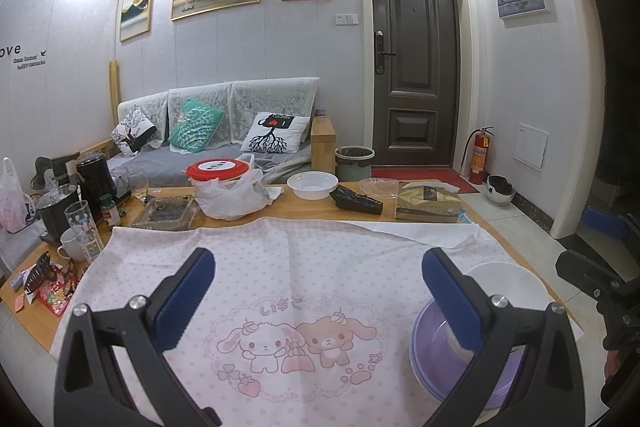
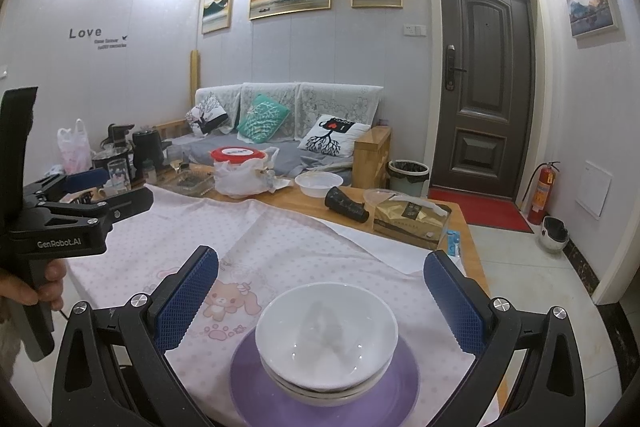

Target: Organize plates and bowls

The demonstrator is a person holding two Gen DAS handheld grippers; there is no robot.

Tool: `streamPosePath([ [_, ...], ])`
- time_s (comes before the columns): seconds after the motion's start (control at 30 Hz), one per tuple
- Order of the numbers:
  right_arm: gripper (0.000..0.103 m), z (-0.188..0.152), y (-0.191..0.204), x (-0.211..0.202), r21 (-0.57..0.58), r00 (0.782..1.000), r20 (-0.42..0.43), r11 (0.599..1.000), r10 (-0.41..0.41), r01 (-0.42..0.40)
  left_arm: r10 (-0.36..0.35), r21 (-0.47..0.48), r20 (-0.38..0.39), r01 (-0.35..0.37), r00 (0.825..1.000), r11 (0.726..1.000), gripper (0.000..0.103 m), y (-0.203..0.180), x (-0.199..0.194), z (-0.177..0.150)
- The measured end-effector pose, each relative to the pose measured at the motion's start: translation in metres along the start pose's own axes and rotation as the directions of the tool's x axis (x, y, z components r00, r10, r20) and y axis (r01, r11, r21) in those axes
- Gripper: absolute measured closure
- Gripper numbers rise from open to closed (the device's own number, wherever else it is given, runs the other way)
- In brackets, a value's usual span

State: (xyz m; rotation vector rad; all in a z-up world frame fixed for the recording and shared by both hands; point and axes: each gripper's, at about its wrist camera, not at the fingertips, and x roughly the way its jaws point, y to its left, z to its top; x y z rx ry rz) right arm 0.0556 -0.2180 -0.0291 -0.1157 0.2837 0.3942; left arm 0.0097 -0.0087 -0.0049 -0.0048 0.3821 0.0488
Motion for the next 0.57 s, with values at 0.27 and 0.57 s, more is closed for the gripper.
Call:
streamPosePath([
  [0.27,0.001,0.0001,0.0012,0.0004,0.001,1.0,-0.004,1.0,0.001,-0.001,-0.001,-0.001,0.0,0.001,1.0,1.0,0.0,0.0,0.0,0.0],
  [0.57,0.001,0.0007,0.0008,0.0004,0.002,1.0,-0.005,1.0,0.002,-0.002,-0.004,0.002,0.001,0.004,1.0,1.0,0.0,-0.0003,0.0003,0.0005],
])
